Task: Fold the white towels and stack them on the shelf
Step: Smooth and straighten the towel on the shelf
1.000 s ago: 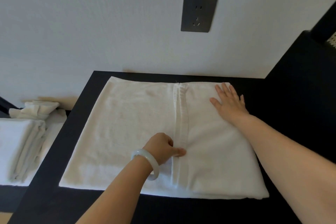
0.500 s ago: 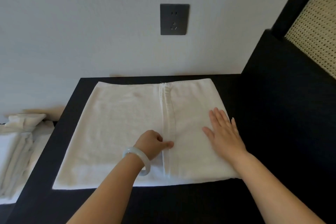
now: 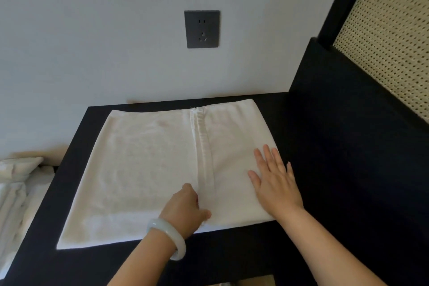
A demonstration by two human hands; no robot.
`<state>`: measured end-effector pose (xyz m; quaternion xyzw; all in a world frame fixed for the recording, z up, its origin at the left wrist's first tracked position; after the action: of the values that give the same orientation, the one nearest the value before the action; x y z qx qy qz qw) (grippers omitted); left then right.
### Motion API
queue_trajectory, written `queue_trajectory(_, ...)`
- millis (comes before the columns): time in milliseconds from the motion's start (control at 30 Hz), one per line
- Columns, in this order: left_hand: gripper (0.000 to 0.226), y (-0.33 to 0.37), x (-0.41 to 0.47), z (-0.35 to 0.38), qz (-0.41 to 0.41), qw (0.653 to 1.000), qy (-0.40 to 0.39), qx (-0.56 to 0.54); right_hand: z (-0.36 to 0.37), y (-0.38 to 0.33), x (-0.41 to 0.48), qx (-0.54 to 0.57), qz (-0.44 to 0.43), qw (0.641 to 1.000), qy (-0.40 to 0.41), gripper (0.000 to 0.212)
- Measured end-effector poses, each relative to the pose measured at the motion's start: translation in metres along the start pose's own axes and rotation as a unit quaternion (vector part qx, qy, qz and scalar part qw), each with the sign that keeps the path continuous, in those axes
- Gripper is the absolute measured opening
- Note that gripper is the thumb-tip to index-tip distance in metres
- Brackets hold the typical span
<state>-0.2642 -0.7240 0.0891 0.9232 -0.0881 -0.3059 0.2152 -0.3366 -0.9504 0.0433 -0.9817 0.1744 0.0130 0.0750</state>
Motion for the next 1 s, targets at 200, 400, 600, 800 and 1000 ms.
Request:
queue_trajectory(200, 0.07, 0.054, 0.004, 0.012, 0.202, 0.943, 0.223, 0.143, 0.004, -0.011, -0.003, -0.035, 0.023, 0.999, 0.006, 0.069)
queue_trajectory(400, 0.068, 0.051, 0.06, 0.031, 0.176, 0.944, 0.118, 0.255, -0.003, -0.011, -0.008, -0.024, 0.025, 0.999, -0.032, 0.072)
queue_trajectory(600, 0.073, 0.081, 0.093, 0.017, 0.173, 0.942, 0.17, 0.233, -0.063, 0.006, 0.068, 0.153, 0.062, 0.983, 0.078, 0.027)
queue_trajectory(800, 0.075, 0.068, 0.106, 0.029, 0.179, 0.937, 0.182, 0.239, -0.071, 0.025, 0.172, 0.259, 0.117, 0.959, 0.022, 0.042)
queue_trajectory(1000, 0.075, 0.067, 0.111, 0.032, 0.184, 0.938, 0.199, 0.218, -0.058, 0.025, 0.229, 0.205, 0.145, 0.968, 0.019, 0.053)
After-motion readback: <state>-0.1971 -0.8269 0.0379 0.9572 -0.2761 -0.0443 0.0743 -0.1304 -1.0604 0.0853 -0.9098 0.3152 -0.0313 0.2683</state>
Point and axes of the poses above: each hand's wrist, its own x-axis towards the middle knuckle, its own z-axis out of the palm, y = z × x, the point moved 2 cm from there along x, towards the middle knuckle, and after that the axes turned 8 degrees about -z, right-handed, at the moved point
